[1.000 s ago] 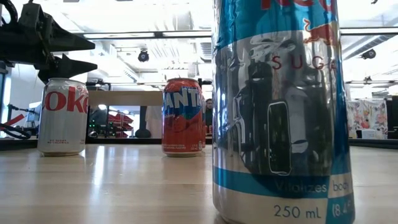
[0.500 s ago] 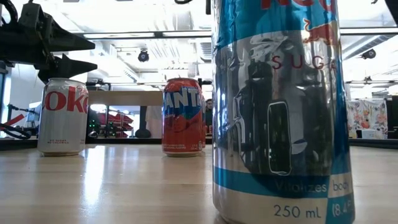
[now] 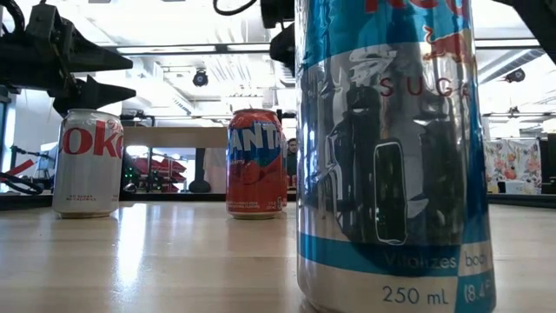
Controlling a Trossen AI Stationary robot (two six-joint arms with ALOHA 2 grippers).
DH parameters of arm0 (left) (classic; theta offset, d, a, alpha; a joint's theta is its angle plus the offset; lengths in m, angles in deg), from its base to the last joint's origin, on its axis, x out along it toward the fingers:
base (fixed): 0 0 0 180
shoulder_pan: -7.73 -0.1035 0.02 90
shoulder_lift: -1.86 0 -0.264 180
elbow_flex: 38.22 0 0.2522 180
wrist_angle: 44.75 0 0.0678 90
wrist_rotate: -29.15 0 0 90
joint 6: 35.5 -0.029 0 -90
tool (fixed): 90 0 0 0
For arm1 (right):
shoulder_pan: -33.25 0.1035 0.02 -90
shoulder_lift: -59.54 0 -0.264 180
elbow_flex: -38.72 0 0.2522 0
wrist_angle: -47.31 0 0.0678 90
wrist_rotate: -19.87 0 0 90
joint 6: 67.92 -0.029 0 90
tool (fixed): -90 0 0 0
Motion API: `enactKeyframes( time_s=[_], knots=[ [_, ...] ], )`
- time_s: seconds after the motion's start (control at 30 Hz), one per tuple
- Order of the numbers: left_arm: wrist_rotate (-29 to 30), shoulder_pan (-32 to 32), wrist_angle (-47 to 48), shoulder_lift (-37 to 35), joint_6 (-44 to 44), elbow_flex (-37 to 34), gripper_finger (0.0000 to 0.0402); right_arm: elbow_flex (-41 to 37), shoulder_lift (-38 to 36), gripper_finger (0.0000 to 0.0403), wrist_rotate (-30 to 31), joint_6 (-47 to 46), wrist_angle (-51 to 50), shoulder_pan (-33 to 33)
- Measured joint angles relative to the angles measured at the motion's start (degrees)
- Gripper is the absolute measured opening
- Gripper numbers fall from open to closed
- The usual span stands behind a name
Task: Place canned beverage on shelf
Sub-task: Move the top white pink soda can beside the orange soda can
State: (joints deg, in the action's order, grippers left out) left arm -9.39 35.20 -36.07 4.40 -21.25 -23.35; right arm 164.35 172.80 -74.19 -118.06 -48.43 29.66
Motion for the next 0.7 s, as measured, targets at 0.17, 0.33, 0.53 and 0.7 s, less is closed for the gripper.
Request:
enactKeyframes(
  time_s=[0.17, 0.33, 0.53, 0.7],
  knots=[
    [0.0, 0.0, 0.0, 0.0, 0.0, 0.0, 0.0327, 4.2, 3.1, 0.0271, -0.5, 1.4, -1.5, 0.0],
    [0.0, 0.0, 0.0, 0.0, 0.0, 0.0, 0.0327, 6.1, 3.9, 0.0271, -0.5, 1.5, -1.6, 0.1],
    [0.0, 0.0, 0.0, 0.0, 0.0, 0.0, 0.0327, 6.6, 3.9, 0.0271, -0.5, 1.4, -1.5, 0.1],
    [0.0, 0.0, 0.0, 0.0, 0.0, 0.0, 0.0327, 6.5, 3.9, 0.0271, -0.7, 0.2, -1.7, 0.1]
  ],
)
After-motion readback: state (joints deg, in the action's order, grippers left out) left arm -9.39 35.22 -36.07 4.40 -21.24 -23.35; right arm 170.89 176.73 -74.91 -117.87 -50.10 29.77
